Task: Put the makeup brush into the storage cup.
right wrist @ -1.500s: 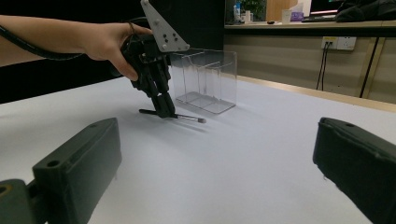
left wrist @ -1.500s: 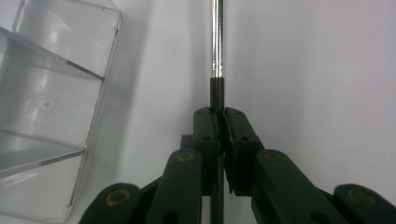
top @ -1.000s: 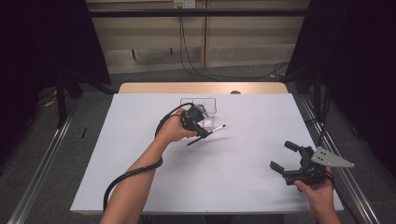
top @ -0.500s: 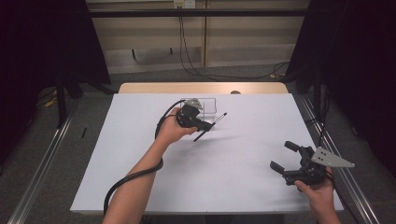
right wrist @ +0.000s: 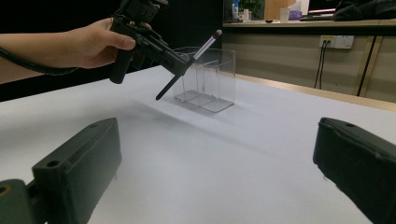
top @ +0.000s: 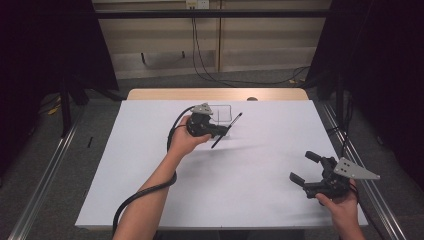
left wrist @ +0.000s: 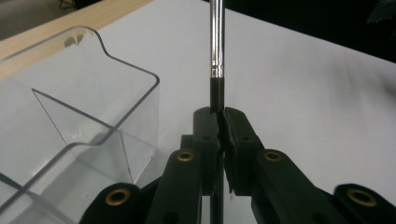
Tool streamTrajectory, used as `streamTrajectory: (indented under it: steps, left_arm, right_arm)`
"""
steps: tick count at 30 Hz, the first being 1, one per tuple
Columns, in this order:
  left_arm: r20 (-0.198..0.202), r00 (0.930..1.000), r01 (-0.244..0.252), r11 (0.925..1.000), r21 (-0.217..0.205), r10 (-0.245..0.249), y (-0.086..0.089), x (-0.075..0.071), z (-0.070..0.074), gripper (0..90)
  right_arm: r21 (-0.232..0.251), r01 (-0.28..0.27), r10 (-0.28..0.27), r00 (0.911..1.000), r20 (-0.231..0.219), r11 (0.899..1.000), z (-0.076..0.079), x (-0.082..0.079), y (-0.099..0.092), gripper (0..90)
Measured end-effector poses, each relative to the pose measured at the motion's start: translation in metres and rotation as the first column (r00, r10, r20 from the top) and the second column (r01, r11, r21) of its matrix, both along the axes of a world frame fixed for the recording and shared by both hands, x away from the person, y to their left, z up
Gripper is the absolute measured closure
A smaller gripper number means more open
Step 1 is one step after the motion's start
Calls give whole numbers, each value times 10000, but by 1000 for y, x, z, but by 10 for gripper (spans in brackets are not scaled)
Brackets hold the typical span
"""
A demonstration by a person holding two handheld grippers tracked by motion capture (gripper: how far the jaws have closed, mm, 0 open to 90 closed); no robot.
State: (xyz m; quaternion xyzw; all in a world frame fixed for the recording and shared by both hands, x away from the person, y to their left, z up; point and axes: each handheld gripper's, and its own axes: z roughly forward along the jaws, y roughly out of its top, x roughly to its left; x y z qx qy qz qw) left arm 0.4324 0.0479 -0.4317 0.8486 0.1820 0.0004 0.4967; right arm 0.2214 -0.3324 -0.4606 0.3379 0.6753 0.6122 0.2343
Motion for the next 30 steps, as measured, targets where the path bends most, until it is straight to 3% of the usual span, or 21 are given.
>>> streamTrajectory:
  steps: [1,8,11,14,23,27,30]
  left_arm:
    - [35,9999,-115,9997,-224,116,0,-1,1,843]
    - [177,9992,-357,9974,-622,369,2,-1,1,843]
    - [158,9981,-570,9929,-1044,590,3,-1,-1,843]
    - [157,9975,-661,9910,-1162,684,4,-1,-2,843]
    - [259,9927,-1103,9745,-1954,1176,7,-3,0,843]
    - [221,9914,-1215,9697,-2118,1291,9,-3,0,842]
    - [108,9889,-1411,9601,-2415,1480,12,-4,0,843]
  right_arm:
    - [16,13,-13,10000,5,10000,0,0,0,9]
    - [16,-14,14,10000,-23,10000,0,0,1,9]
    - [25,-22,22,10000,-33,10000,0,0,1,9]
    - [13,-22,22,10000,-13,10000,0,0,1,9]
    - [-9,-25,25,10000,-30,10000,0,0,1,9]
    - [-23,-40,40,10000,-25,10000,0,0,1,9]
    - [-9,-12,12,10000,-78,10000,-1,0,2,9]
